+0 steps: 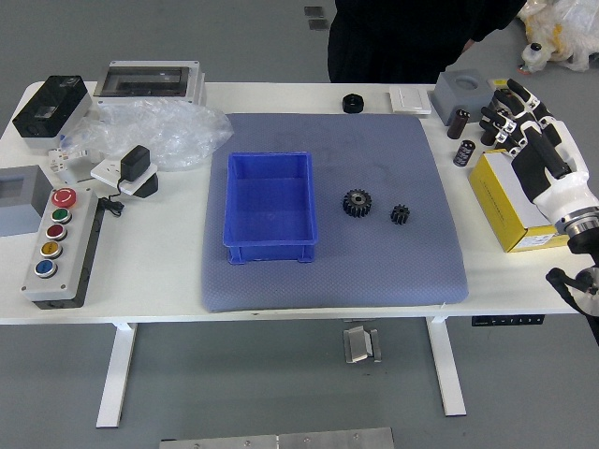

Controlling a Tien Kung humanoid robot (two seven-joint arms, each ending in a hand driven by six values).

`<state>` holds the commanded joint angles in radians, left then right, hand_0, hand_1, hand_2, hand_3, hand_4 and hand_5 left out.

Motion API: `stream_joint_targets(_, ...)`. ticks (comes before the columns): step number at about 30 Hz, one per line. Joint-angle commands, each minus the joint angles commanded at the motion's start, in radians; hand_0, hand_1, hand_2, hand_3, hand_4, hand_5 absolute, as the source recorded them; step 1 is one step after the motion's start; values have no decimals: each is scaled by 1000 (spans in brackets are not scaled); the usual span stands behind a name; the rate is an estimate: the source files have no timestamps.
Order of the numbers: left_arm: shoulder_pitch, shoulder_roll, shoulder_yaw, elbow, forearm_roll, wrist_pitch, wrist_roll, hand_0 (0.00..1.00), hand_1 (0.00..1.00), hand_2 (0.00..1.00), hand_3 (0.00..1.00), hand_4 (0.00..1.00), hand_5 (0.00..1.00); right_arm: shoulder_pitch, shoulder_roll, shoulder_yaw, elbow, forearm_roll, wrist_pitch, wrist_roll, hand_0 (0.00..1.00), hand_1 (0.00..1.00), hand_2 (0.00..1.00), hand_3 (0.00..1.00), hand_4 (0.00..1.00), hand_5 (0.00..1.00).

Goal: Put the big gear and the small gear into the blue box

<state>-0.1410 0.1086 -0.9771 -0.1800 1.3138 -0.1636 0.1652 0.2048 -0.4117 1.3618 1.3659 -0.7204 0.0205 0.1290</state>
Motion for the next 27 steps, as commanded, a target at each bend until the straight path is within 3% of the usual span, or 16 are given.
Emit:
stream_joint_targets(2, 2, 0, 0, 0, -1, 1, 1, 848, 814, 794, 820, 662, 305, 5, -5, -10, -3, -13, -11, -6, 829, 764, 844, 862, 714, 367)
stream_joint_targets(4, 5, -1, -2, 0, -5, 2, 0, 848, 814, 793, 820, 662, 304, 20, -23, -41, -13, -59, -50, -27, 798, 739, 818, 816, 692, 340)
stream_joint_targets(8, 4, -3, -11, 0, -4, 0, -1, 848, 814, 793, 820, 662, 304, 48, -48, -87, -37, -149, -119, -73, 798, 739, 818, 816, 692, 340)
stream_joint_targets(10, 3, -3, -16, 0, -4, 0, -2, 848, 814, 794, 820, 662, 304, 65, -56, -111, -48, -211, -160, -104, 763, 704, 788, 773, 664, 296)
stream_joint_targets(15, 1, -4, -20, 0, -4, -1, -3, 848, 814, 794, 820, 662, 304, 99, -66, -158, -67, -396, -248, -192, 763, 704, 788, 773, 664, 296)
stream_joint_targets(21, 7, -6, -18, 0, -8, -1, -1, 848, 815, 794, 821, 663, 305, 131, -65, -230, -74, -627, -269, -298, 731, 679, 768, 758, 653, 263)
stream_joint_targets(27, 6, -7, -22, 0, -3, -2, -1, 848, 815, 794, 820, 663, 305, 173, -52, -318, -80, -855, -241, -379, 718, 674, 767, 751, 652, 275)
